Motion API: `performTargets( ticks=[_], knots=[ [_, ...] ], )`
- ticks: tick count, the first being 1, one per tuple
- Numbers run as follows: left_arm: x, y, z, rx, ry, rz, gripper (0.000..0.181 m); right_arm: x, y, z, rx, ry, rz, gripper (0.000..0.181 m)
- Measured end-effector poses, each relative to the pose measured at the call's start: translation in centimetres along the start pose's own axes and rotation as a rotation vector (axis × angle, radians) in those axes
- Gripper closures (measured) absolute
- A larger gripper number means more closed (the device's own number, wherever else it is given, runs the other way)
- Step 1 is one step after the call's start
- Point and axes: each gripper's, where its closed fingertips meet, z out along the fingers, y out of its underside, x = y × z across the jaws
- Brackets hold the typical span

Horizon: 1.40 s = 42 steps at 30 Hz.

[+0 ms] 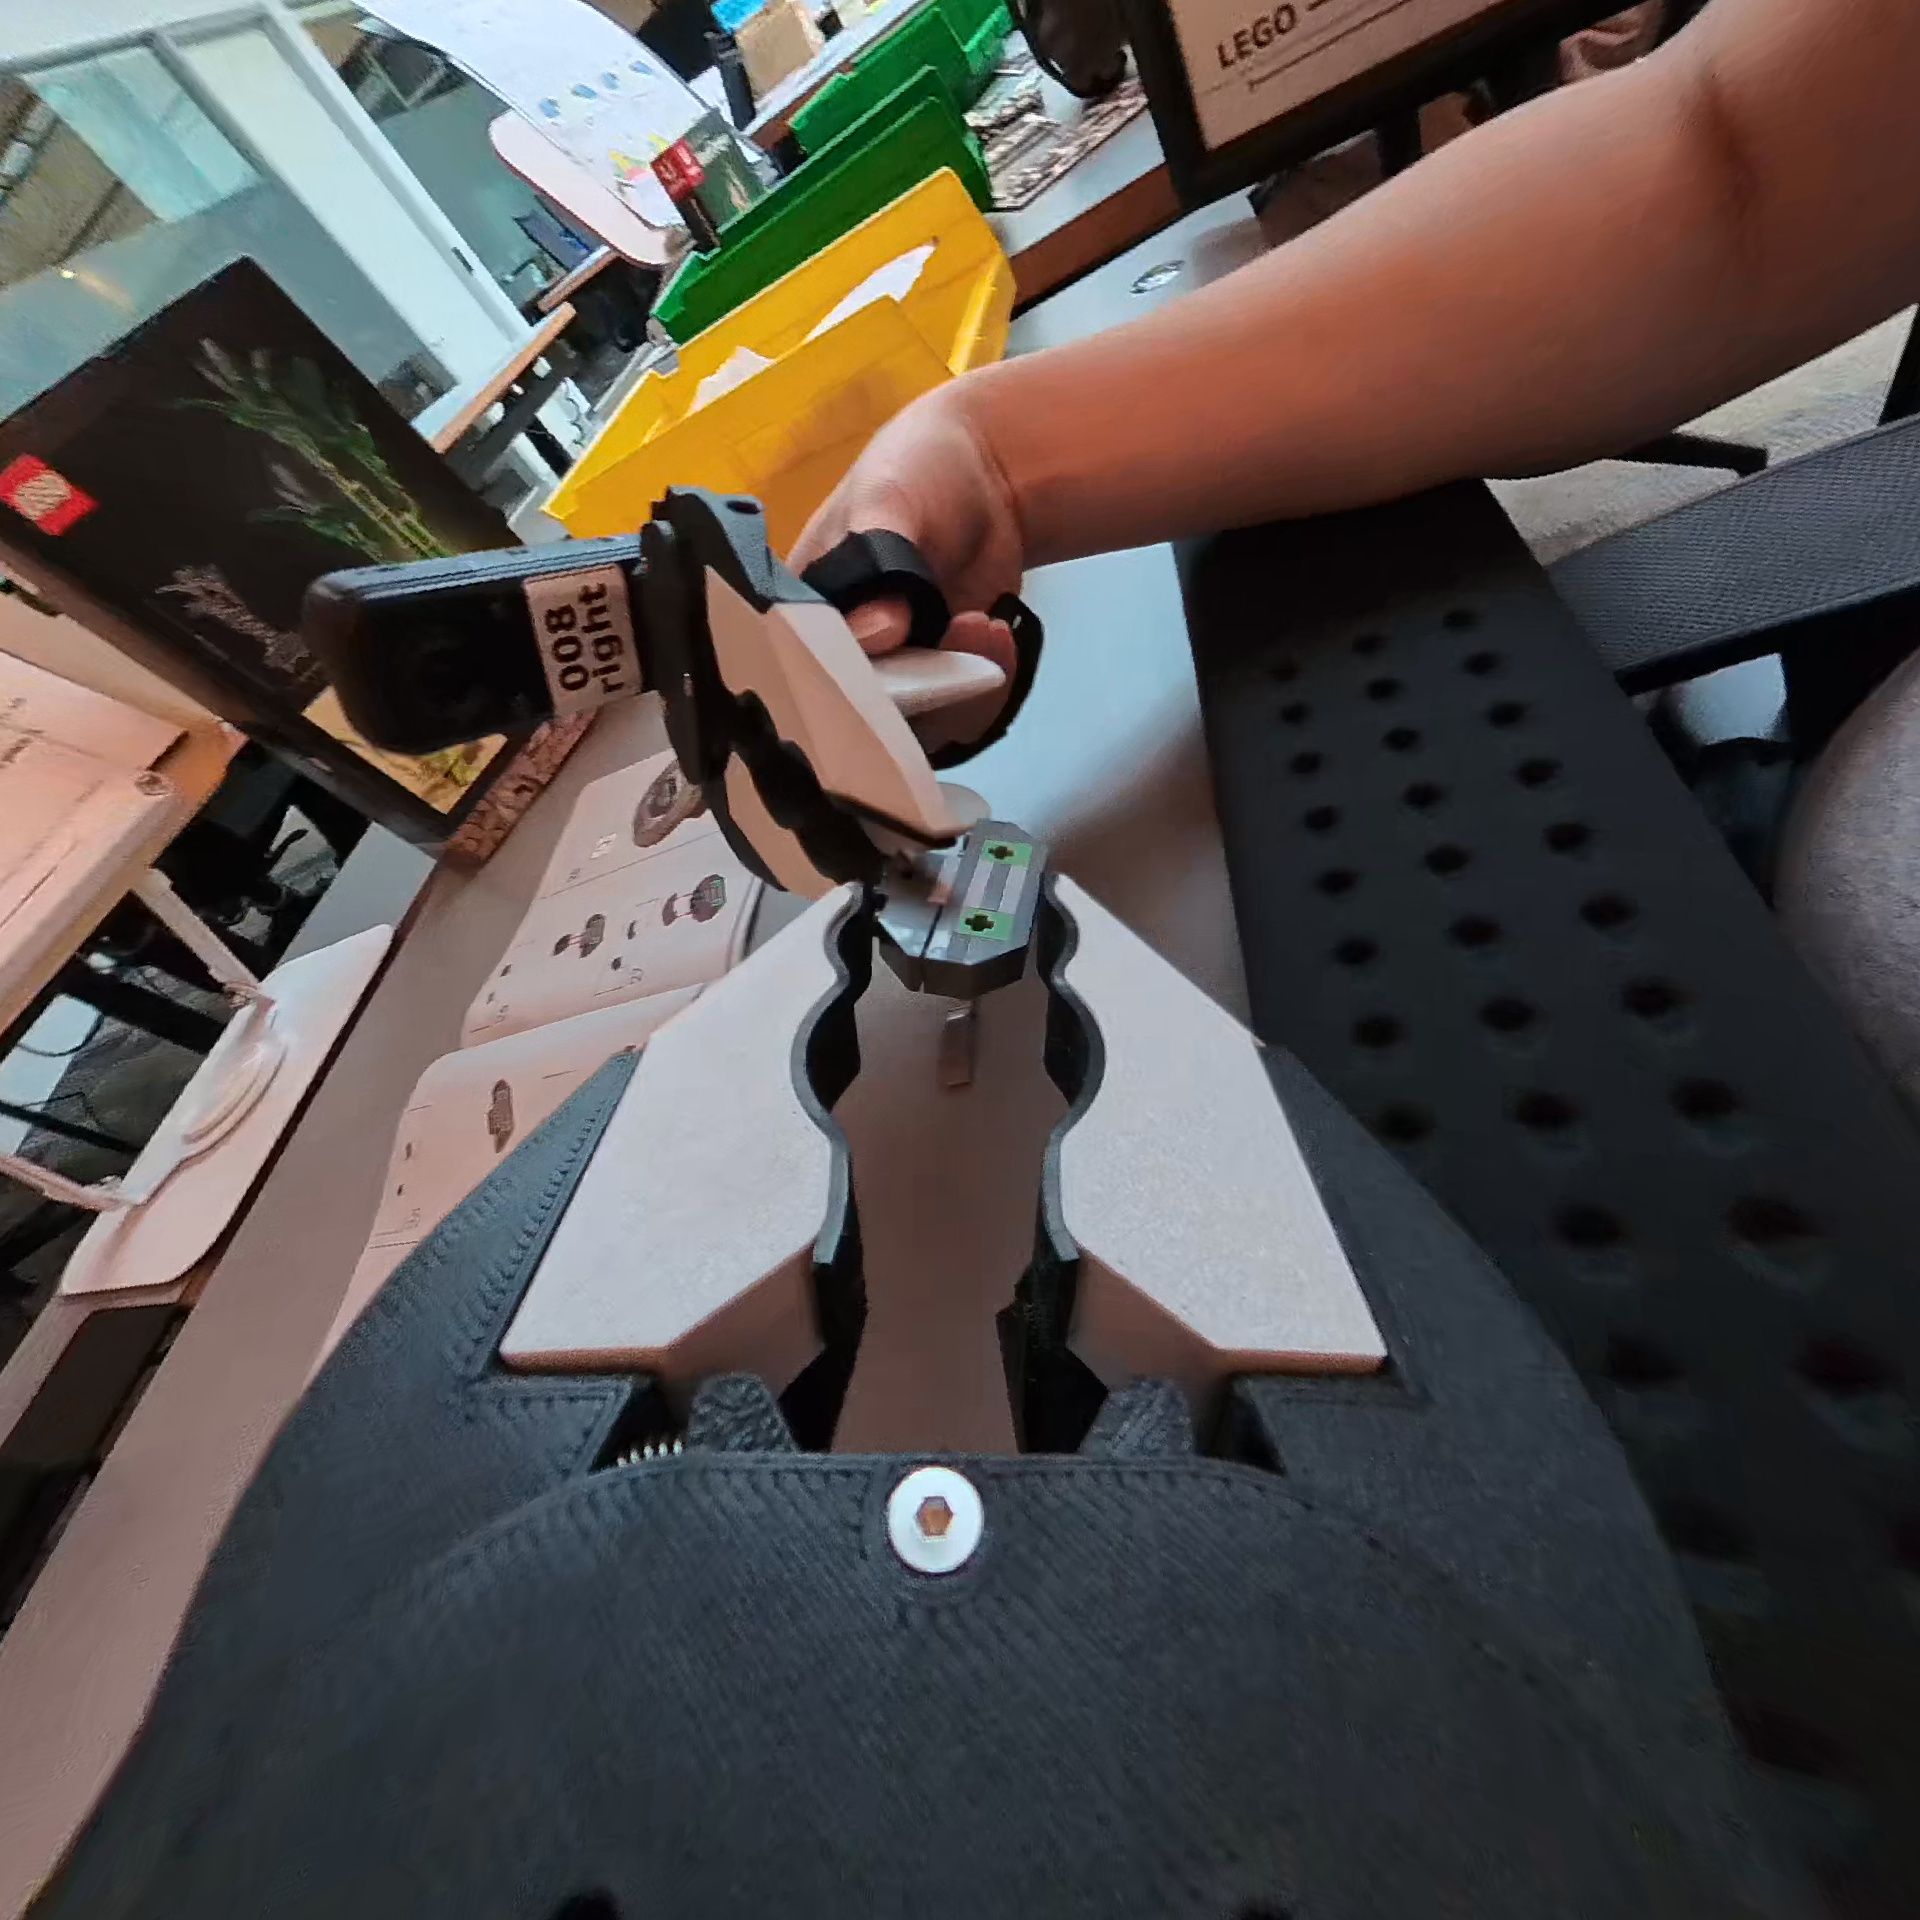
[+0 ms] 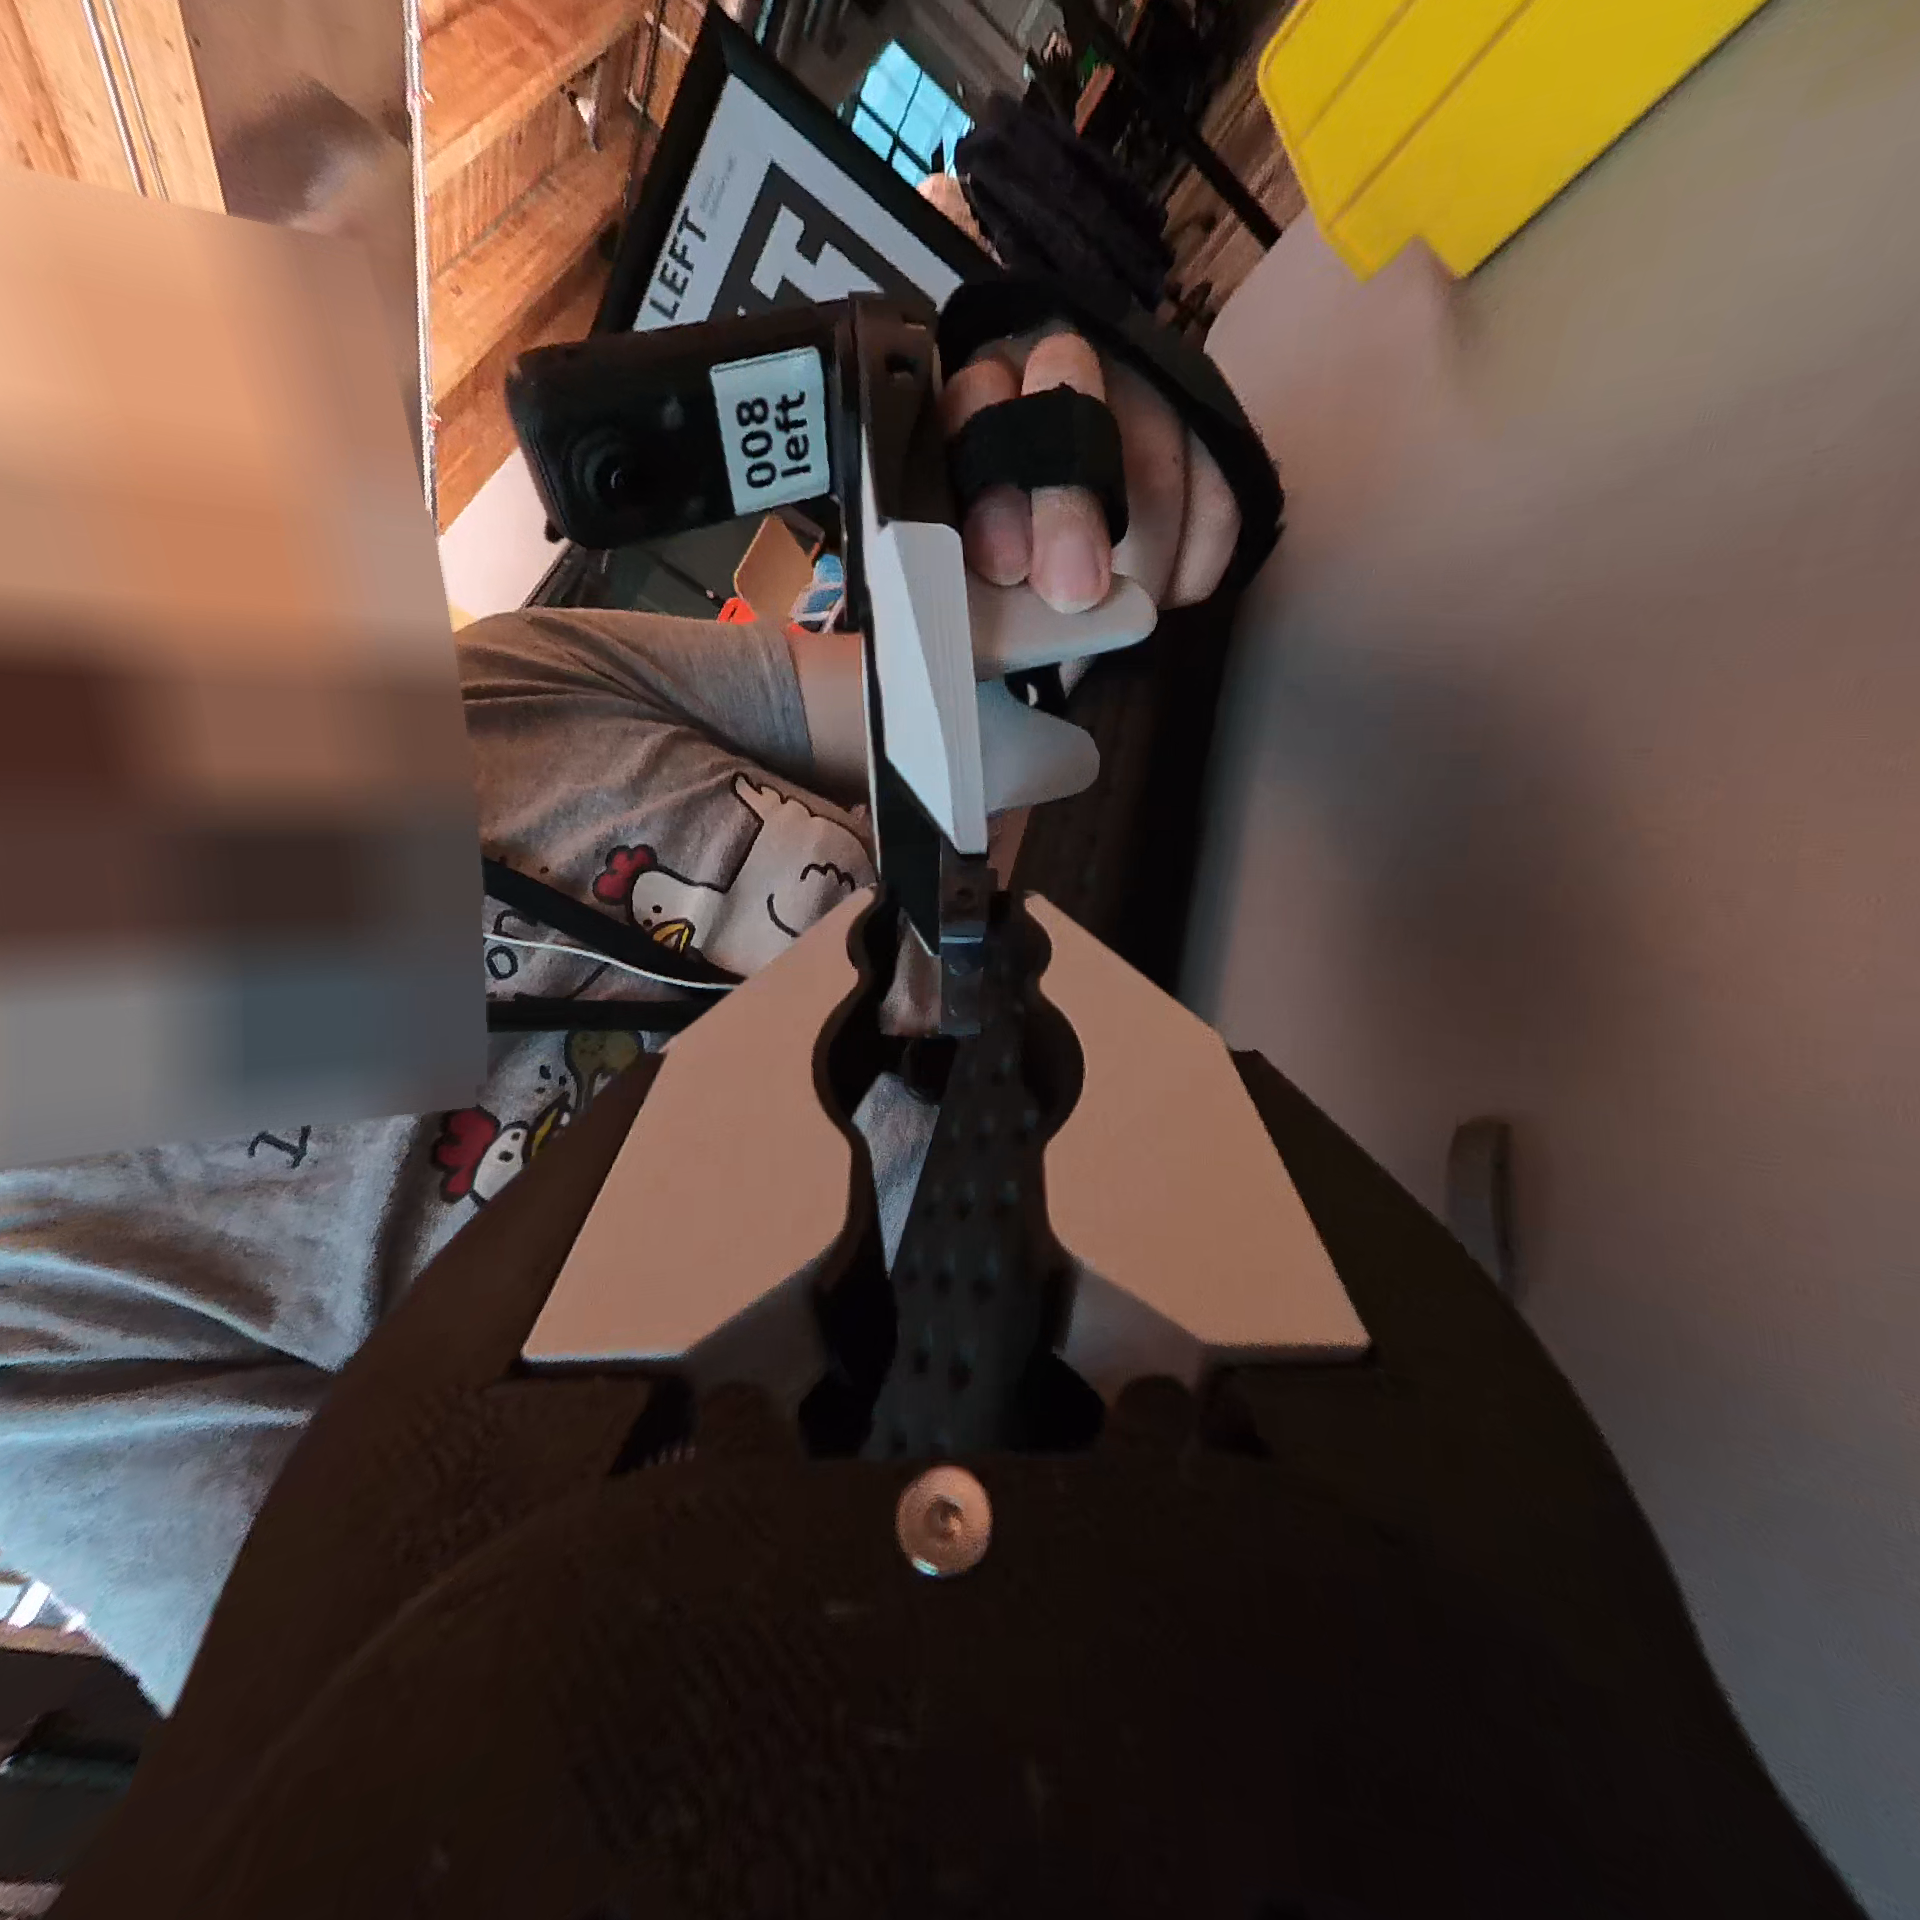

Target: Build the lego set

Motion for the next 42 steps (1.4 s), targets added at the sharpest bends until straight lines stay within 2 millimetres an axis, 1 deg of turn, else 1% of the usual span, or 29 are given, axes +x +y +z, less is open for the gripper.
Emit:
performTargets(
  ticks=[3,6,10,12,17,22,31,37,42],
  knots=[
    [-0.5,-0.1,-0.3,0.009,-0.030,-0.004,0.151,0.0,-0.6,0.0,0.034,0.017,-0.027,0.165],
    [-0.7,-0.3,-0.5,0.020,-0.047,0.006,0.151,0.0,-1.0,0.1,0.059,0.020,-0.027,0.160],
    [-1.0,-0.5,-0.7,0.035,-0.065,0.001,0.151,0.3,-0.6,0.5,0.035,0.029,-0.026,0.157],
    [-1.0,-0.5,-0.7,0.040,-0.066,0.003,0.151,-0.1,-0.4,0.9,0.023,-0.005,-0.015,0.172],
    [-1.5,-0.5,-0.9,0.059,-0.092,-0.034,0.150,-0.2,-0.7,0.4,0.045,-0.016,0.003,0.172],
    [-1.3,-0.5,-0.9,0.066,-0.069,-0.056,0.151,-0.3,-0.5,0.4,0.033,-0.013,0.005,0.172],
    [-1.1,-0.4,-0.8,0.042,-0.075,-0.009,0.153,-0.2,-0.3,0.4,0.029,-0.022,0.024,0.172],
    [-1.4,-0.4,-0.8,0.029,-0.072,-0.047,0.153,-0.2,-0.7,0.2,0.049,-0.020,0.021,0.172],
    [-1.6,-0.4,-0.9,0.029,-0.083,-0.046,0.153,-0.2,-0.9,0.2,0.061,-0.016,0.007,0.172]
  ],
)
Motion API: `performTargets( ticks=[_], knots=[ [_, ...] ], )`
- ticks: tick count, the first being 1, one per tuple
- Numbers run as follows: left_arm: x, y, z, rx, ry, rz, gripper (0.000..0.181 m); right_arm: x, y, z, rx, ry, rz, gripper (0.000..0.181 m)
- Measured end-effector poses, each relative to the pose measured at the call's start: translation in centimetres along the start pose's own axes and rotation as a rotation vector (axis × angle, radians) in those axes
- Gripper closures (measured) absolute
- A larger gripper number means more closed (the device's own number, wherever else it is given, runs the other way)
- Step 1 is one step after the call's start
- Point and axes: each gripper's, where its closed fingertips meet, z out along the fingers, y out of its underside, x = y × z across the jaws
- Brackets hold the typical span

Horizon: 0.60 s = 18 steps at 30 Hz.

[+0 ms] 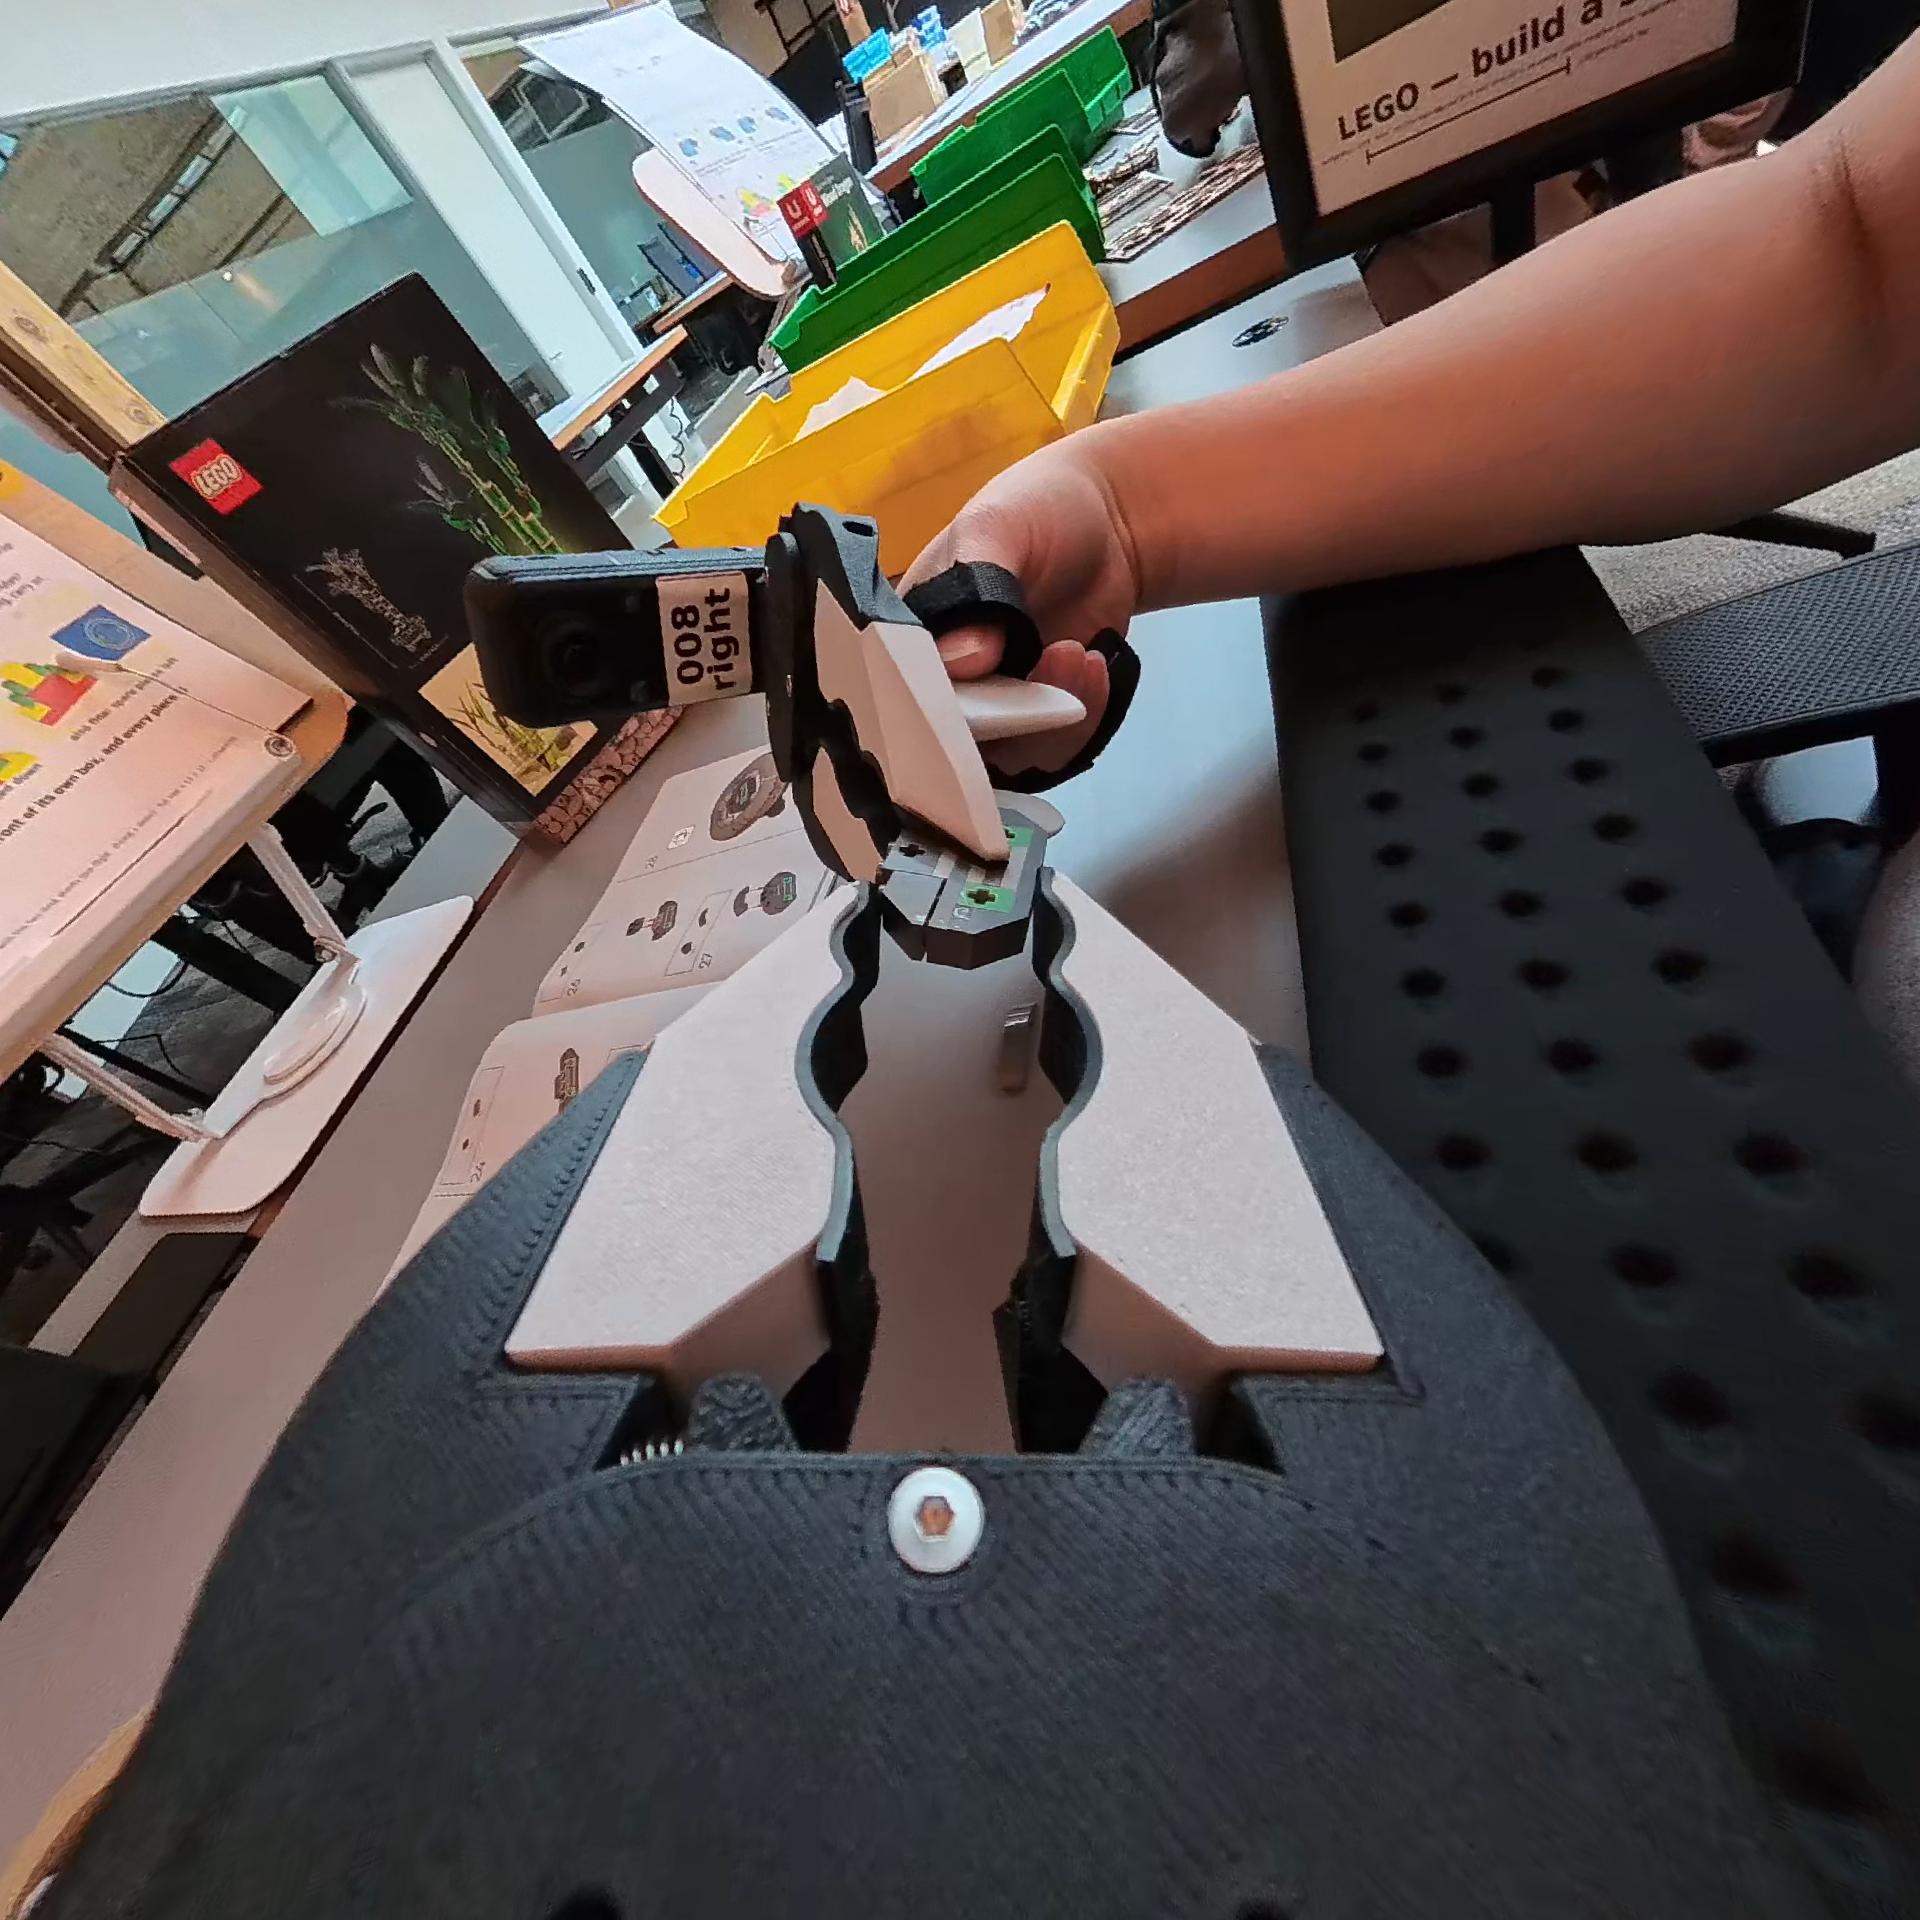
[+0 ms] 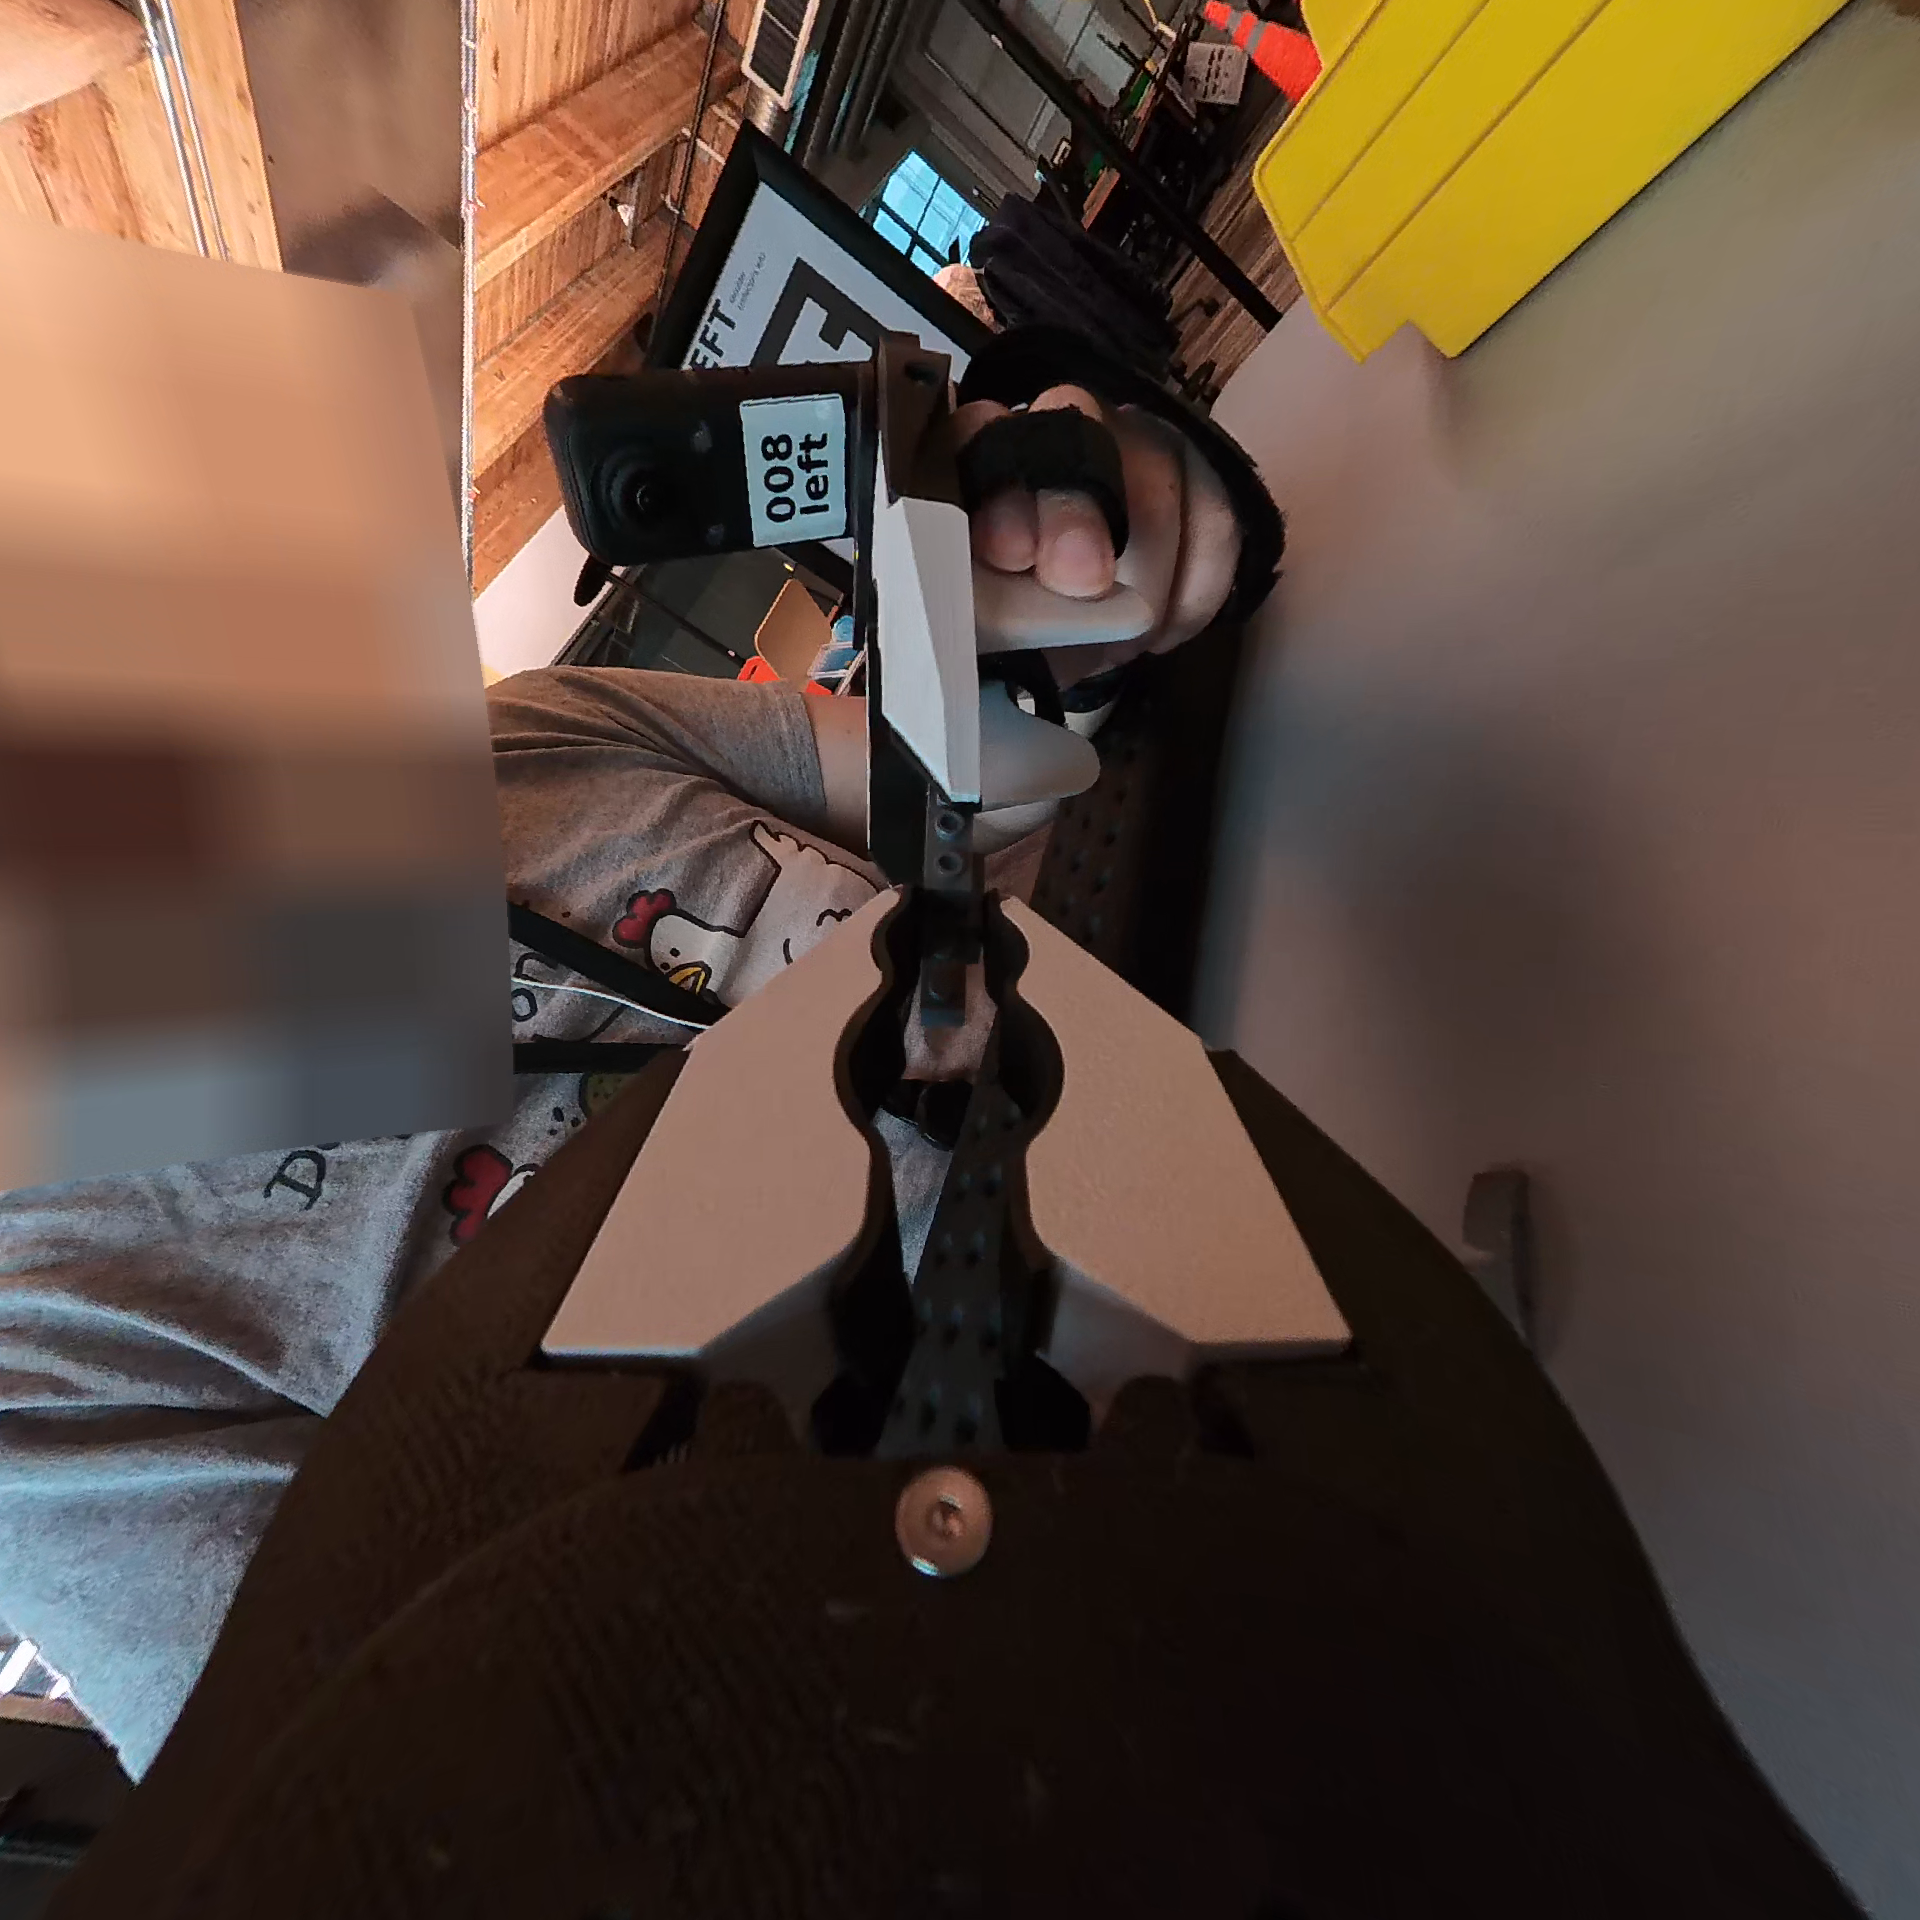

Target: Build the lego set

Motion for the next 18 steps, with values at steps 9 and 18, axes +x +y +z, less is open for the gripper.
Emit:
performTargets(
  ticks=[9,18],
  knots=[
    [-0.1,0.6,0.3,-0.020,-0.010,-0.054,0.153,0.7,0.0,-0.2,-0.009,0.070,-0.020,0.172],
    [-1.1,4.5,1.5,-0.339,-0.160,0.189,0.143,3.3,0.2,-1.4,-0.018,0.312,0.027,0.172]
  ],
)
